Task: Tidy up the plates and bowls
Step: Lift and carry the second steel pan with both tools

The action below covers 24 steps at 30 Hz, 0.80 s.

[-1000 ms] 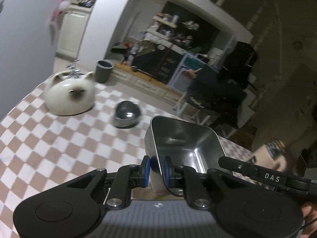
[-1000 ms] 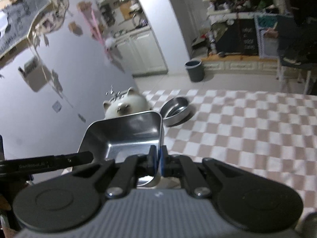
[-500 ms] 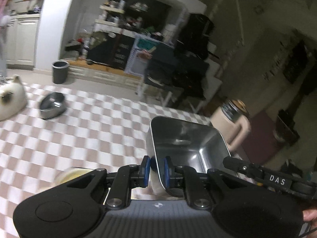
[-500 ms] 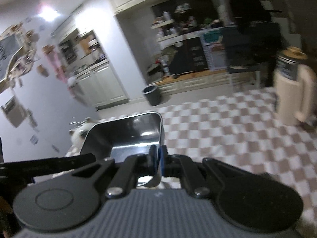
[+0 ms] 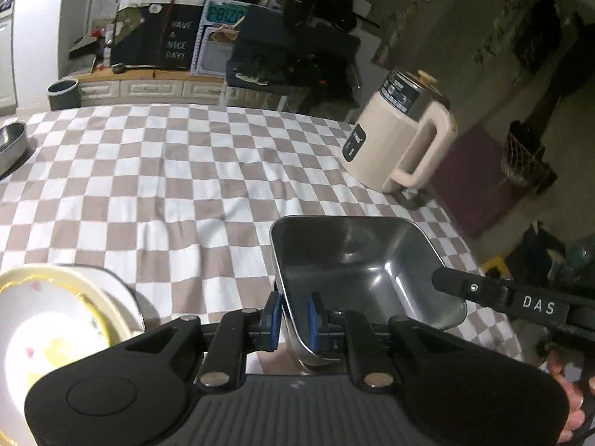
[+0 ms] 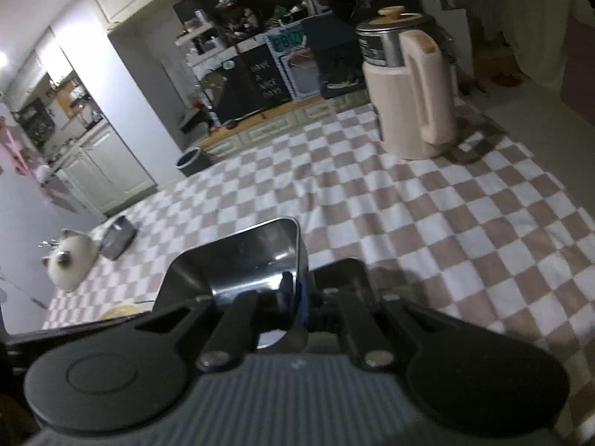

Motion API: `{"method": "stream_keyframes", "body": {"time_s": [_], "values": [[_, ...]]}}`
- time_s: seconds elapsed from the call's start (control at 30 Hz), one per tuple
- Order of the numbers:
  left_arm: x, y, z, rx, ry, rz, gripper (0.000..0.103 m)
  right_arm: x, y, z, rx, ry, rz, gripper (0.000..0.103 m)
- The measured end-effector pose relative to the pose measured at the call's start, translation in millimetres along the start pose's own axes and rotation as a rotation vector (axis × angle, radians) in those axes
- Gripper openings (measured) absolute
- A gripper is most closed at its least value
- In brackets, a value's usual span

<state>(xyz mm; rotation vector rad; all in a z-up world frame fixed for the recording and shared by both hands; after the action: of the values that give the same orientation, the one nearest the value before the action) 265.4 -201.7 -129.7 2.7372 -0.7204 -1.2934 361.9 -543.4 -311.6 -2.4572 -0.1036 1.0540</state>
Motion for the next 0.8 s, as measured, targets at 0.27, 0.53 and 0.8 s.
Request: {"method": "stream_keyframes", "body": {"time_s": [0.27,0.53,0.8], "values": [[25,9,2,0.006,-0.054,0.012,0.015,7,11,0,0.025,-0.016,0.053,0.005],[39,14,9,0.021,-0.100,-0.009,0.015,6,10,2,0.012,-0.021,0.078,0.006],[44,10,11,-0.013,-0.106,-0.003,0.015,8,5,0,-0.007,-0.009,0.085,0.007]]}}
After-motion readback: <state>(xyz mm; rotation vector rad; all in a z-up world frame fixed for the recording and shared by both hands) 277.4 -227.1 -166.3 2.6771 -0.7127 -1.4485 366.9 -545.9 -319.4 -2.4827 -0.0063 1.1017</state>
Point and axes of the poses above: each gripper's, at about its wrist camera, not at the fingertips, and x roughly the way its jaws point, y to its right, z to its underside, the point moved 8 cm from there along x, roughly the way its jaws point, and after that the axes turned 9 degrees about x, right-handed, at the moved point
